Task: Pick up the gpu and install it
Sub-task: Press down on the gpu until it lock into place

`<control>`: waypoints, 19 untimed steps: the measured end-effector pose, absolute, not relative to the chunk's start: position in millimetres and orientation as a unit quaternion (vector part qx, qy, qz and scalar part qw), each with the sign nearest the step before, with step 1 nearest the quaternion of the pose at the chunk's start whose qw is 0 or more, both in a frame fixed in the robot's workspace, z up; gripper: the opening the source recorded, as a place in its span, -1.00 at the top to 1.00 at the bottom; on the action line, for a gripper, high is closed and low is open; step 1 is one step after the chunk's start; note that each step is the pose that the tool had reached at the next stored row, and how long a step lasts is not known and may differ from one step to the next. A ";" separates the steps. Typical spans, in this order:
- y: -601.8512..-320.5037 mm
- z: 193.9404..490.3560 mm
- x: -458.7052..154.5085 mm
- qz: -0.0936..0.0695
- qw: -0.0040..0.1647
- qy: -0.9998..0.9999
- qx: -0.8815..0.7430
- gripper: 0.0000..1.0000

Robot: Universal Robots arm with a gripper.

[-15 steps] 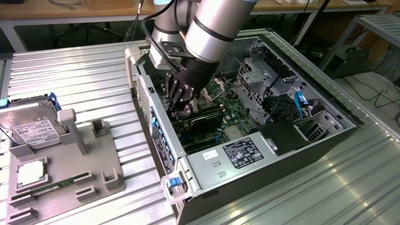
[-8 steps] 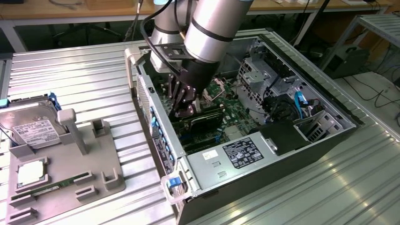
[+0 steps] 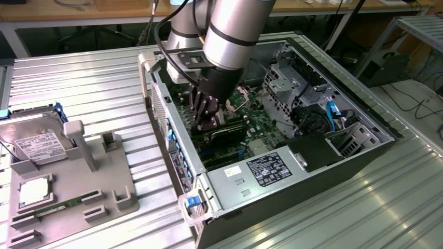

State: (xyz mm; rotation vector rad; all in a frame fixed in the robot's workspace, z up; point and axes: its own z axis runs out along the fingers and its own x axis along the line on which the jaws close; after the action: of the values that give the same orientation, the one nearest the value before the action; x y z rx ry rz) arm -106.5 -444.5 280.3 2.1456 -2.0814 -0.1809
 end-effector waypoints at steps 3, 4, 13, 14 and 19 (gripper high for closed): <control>-441.8 279.7 -106.5 -0.049 0.065 -0.694 0.715 0.79; -440.6 279.0 -106.8 -0.044 0.062 -0.695 0.715 0.79; -439.0 277.5 -116.6 -0.029 0.059 -0.696 0.715 0.79; -438.6 275.3 -116.6 -0.028 0.058 -0.696 0.715 0.79; -438.3 268.2 -116.7 -0.027 0.059 -0.695 0.716 0.79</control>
State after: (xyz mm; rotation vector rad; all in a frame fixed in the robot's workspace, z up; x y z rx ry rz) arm -116.7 -438.3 268.2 2.1678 -2.1047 -0.0820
